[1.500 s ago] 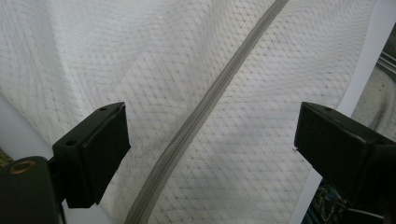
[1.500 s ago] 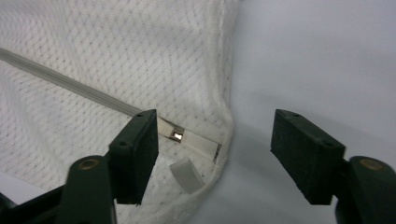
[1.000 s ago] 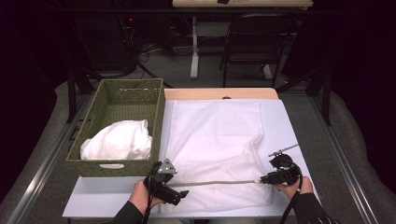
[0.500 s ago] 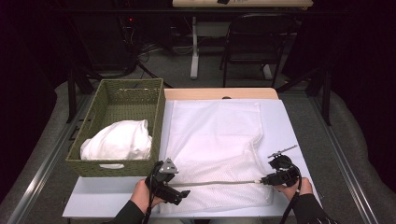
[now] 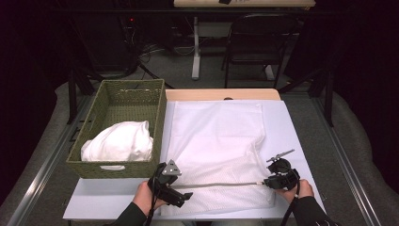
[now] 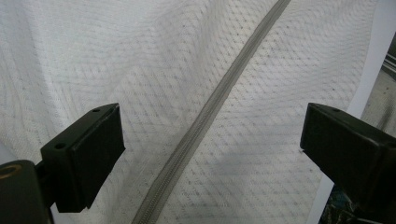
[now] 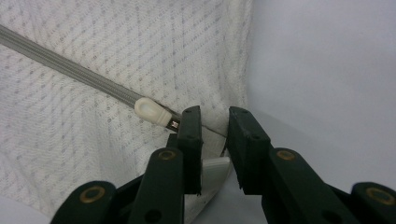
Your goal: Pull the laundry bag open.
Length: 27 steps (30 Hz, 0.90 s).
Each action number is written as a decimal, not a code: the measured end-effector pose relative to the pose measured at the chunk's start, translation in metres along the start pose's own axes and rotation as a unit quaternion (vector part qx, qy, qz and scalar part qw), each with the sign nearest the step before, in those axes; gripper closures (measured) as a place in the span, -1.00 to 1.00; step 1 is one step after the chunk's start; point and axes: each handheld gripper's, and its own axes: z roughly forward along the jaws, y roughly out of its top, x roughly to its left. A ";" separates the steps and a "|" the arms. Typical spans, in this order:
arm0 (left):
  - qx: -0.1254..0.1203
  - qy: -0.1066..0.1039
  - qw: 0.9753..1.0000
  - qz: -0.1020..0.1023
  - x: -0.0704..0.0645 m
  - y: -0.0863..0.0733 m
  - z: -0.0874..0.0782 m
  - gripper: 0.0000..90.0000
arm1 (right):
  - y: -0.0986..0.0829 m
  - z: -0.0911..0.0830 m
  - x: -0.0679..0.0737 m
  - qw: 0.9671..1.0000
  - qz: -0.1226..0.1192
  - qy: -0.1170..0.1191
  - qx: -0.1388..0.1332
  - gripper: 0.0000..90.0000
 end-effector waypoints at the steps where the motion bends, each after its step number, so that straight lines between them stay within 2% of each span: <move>1: 0.000 0.000 1.000 0.000 0.000 0.000 0.000 -0.87 | 0.000 0.000 0.000 1.000 0.004 0.001 0.000 0.67; 8: 0.004 -0.002 1.000 0.003 0.000 0.001 0.001 -0.87 | 0.001 0.000 0.003 1.000 0.002 -0.008 0.004 0.74; 9: 0.003 -0.003 1.000 0.003 0.000 0.001 0.001 -0.87 | 0.001 0.000 0.003 1.000 0.002 -0.007 0.004 0.80; 15: 0.001 -0.004 1.000 0.005 0.000 0.001 0.001 -0.86 | 0.001 0.001 -0.001 1.000 -0.001 0.005 0.002 0.85; 20: 0.001 -0.007 1.000 0.004 0.000 0.002 0.002 -0.86 | 0.000 -0.001 -0.007 1.000 0.007 0.023 -0.007 0.97; 27: 0.002 -0.007 1.000 0.003 0.000 0.004 0.004 -0.87 | 0.001 -0.009 -0.006 0.999 -0.005 0.022 -0.023 0.99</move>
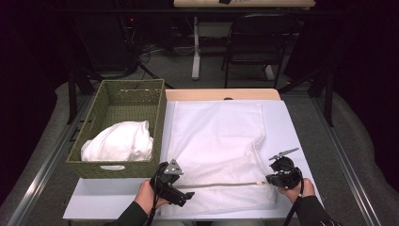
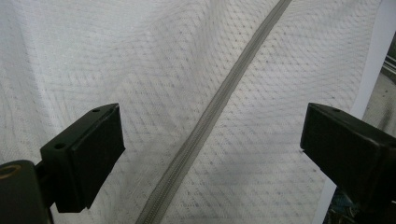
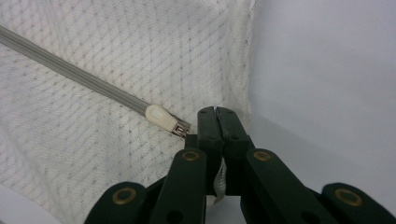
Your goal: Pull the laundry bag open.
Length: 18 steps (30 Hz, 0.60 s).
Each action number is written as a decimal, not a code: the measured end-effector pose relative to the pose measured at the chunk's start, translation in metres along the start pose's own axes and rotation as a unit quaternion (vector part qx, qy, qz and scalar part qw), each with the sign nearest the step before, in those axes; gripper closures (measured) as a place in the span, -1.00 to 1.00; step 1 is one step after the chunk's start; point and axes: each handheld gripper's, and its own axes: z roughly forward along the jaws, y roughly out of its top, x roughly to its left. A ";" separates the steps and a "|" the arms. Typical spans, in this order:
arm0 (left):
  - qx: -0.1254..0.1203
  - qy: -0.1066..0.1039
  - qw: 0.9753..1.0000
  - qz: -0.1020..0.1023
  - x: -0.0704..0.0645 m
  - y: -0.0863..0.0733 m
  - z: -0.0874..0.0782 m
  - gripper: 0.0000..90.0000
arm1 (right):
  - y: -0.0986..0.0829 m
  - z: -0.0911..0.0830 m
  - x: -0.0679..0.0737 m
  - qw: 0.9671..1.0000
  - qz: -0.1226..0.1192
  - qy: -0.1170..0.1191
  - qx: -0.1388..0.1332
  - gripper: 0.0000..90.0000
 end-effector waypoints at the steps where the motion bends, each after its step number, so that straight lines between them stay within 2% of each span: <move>1: 0.001 -0.001 1.000 0.001 0.000 0.000 0.000 -0.87 | 0.000 0.000 0.000 1.000 -0.001 0.001 -0.003 0.99; 3: 0.002 -0.001 1.000 0.001 0.000 0.000 0.001 -0.87 | -0.001 -0.001 -0.001 1.000 -0.003 0.001 -0.002 0.99; 5: 0.002 0.002 1.000 0.002 -0.001 0.000 0.002 -0.87 | -0.002 -0.001 -0.002 1.000 0.004 0.016 0.006 0.68; 6: 0.003 0.003 1.000 0.002 -0.001 0.000 0.002 -0.87 | -0.003 -0.002 -0.002 1.000 0.003 0.027 0.010 0.47; 7: 0.003 0.003 1.000 0.002 -0.001 0.000 0.002 -0.87 | -0.003 -0.002 -0.002 1.000 0.003 0.027 0.010 0.47; 8: 0.003 0.001 1.000 0.002 -0.001 0.000 0.002 -0.87 | -0.003 -0.003 -0.002 0.999 0.003 0.032 0.016 0.36; 9: 0.003 0.002 1.000 0.002 0.000 0.000 0.001 -0.87 | -0.003 -0.009 -0.003 0.999 -0.006 0.035 0.005 0.27; 10: 0.003 0.002 1.000 0.002 0.000 0.000 0.001 -0.88 | -0.003 -0.013 -0.004 0.999 0.002 0.034 -0.003 0.23; 14: 0.005 -0.002 1.000 0.004 0.000 0.000 0.002 -0.87 | -0.001 -0.024 -0.009 0.999 0.018 0.025 -0.039 0.22; 15: 0.006 -0.002 1.000 0.005 -0.001 0.001 0.002 -0.87 | 0.001 -0.024 -0.012 0.998 0.030 0.021 -0.046 0.27; 17: 0.006 -0.003 1.000 0.005 -0.001 0.001 0.003 -0.87 | 0.002 -0.023 -0.014 0.998 0.033 0.019 -0.050 0.30; 18: 0.007 -0.004 1.000 0.007 -0.001 0.001 0.003 -0.88 | 0.006 -0.015 -0.017 0.998 0.042 0.015 -0.040 0.40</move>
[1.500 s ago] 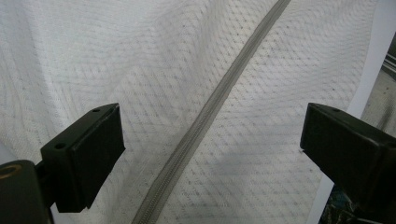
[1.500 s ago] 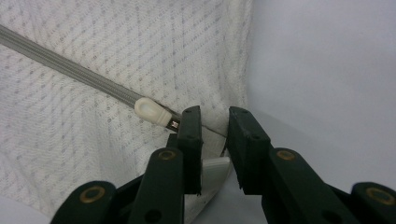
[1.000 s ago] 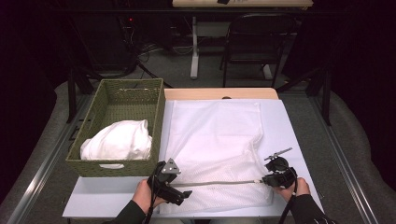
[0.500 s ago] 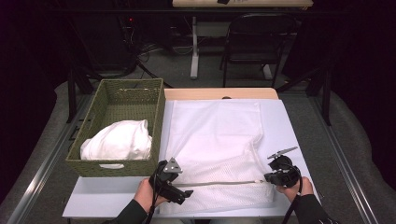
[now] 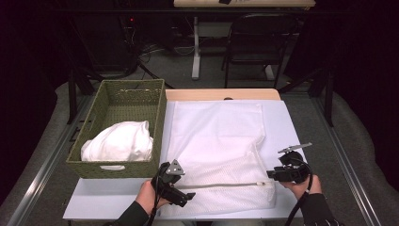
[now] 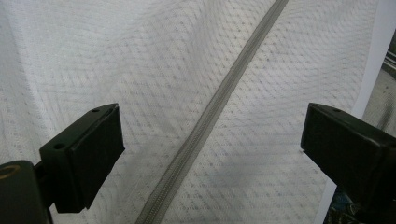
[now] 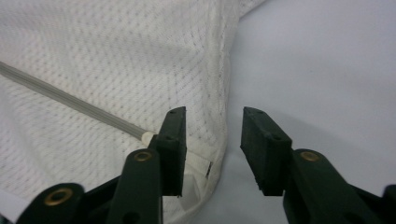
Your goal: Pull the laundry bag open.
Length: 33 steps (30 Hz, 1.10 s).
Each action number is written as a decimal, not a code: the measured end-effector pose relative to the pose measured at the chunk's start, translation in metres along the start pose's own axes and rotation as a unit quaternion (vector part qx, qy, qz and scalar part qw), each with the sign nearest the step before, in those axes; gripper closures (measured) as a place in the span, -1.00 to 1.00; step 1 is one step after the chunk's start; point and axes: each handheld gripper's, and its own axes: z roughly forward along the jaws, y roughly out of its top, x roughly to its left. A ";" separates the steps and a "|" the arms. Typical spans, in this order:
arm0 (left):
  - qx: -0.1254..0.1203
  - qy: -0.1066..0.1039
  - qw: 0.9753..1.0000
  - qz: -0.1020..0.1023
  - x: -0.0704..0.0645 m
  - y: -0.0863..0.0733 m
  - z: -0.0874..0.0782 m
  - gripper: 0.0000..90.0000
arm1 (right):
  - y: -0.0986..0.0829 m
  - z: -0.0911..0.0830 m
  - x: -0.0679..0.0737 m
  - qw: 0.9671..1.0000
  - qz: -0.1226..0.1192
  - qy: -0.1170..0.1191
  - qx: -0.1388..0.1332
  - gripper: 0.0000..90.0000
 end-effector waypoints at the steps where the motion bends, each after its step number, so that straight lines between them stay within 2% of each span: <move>1: 0.000 0.000 1.000 0.000 0.000 0.000 0.000 -0.88 | 0.001 0.004 -0.001 1.000 -0.001 0.001 0.008 0.43; 4: 0.000 -0.001 1.000 -0.001 0.000 0.000 0.000 -0.88 | 0.000 0.017 0.000 0.999 0.004 0.002 0.040 0.47; 5: 0.000 -0.001 1.000 -0.001 0.000 0.000 0.000 -0.88 | 0.000 0.017 0.000 0.999 0.004 0.002 0.040 0.47; 6: 0.000 0.000 1.000 -0.002 0.000 0.000 0.000 -0.88 | -0.003 0.021 0.001 0.999 0.005 0.005 0.054 0.47; 9: 0.001 -0.001 1.000 -0.002 0.000 0.000 0.000 -0.88 | -0.006 0.024 0.005 0.998 0.002 0.001 0.070 0.46; 14: 0.001 -0.001 1.000 -0.002 -0.001 0.000 0.001 -0.88 | -0.006 0.026 0.009 0.997 0.011 -0.012 0.074 0.45; 19: 0.000 0.003 1.000 -0.003 -0.001 0.000 0.001 -0.88 | -0.006 0.027 0.012 0.997 0.005 -0.024 0.072 0.47; 21: 0.000 0.003 1.000 -0.003 -0.001 0.000 0.001 -0.88 | -0.006 0.028 0.014 0.997 0.000 -0.030 0.072 0.55; 22: 0.000 0.002 1.000 -0.002 -0.001 0.000 0.001 -0.88 | -0.006 0.027 0.015 0.997 0.005 -0.026 0.072 0.58; 25: -0.001 0.001 1.000 -0.002 -0.001 0.000 0.001 -0.88 | -0.006 0.028 0.013 0.997 0.001 -0.021 0.070 0.70; 28: -0.001 -0.001 1.000 -0.001 -0.001 0.000 0.001 -0.87 | -0.007 0.028 0.015 0.998 0.004 -0.007 0.069 0.89; 33: 0.001 -0.009 1.000 0.004 -0.003 0.001 0.003 -0.87 | -0.007 0.027 0.012 0.998 -0.002 0.003 0.068 0.91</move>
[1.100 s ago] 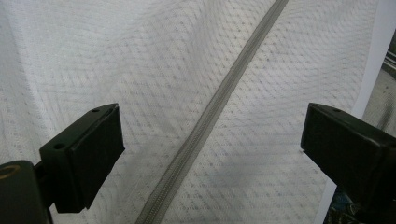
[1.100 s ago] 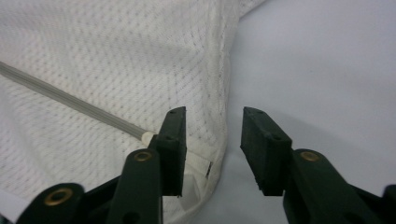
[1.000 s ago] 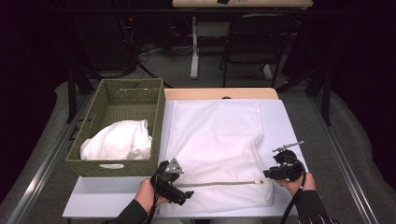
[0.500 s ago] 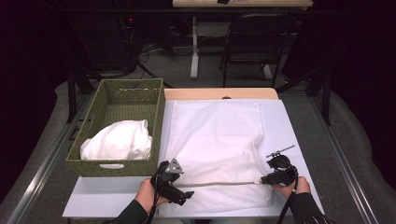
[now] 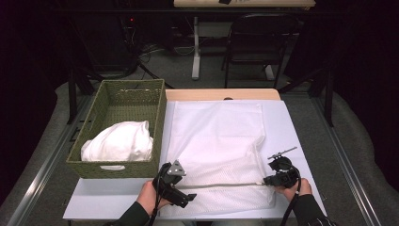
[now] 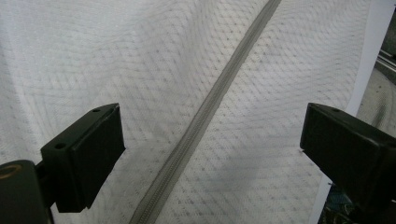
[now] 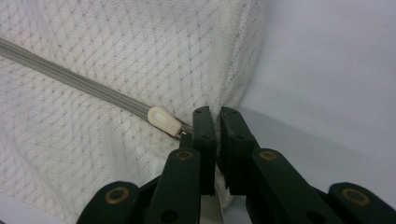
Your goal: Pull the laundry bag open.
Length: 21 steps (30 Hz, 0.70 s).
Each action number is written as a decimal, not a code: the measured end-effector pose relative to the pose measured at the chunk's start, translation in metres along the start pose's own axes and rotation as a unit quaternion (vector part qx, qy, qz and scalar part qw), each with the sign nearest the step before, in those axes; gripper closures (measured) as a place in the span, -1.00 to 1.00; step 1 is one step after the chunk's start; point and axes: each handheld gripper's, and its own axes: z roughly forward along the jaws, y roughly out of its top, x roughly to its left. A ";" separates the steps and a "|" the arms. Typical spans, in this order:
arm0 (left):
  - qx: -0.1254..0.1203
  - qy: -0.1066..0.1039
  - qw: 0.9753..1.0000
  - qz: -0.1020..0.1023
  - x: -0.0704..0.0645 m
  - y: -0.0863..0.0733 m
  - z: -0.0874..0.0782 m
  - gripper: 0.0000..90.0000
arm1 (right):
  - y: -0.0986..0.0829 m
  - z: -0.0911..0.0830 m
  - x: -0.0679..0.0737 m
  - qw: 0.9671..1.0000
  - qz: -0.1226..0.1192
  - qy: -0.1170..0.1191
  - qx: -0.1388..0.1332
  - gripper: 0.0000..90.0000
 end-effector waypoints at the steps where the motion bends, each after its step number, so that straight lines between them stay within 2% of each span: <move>1: 0.000 0.000 1.000 0.001 0.000 0.000 0.001 -0.87 | 0.000 -0.001 -0.001 1.000 -0.002 0.003 -0.002 0.91; 10: -0.001 -0.003 1.000 -0.002 -0.001 0.009 0.007 -0.91 | -0.002 -0.015 0.003 0.999 -0.024 0.007 -0.032 0.92; 15: -0.006 -0.004 1.000 0.007 -0.005 0.015 0.014 -0.95 | -0.003 -0.019 0.006 0.998 -0.036 0.008 -0.043 0.92; 21: 0.001 -0.018 1.000 0.024 -0.014 0.029 0.030 -1.00 | -0.004 -0.022 0.007 0.997 -0.050 0.006 -0.049 0.92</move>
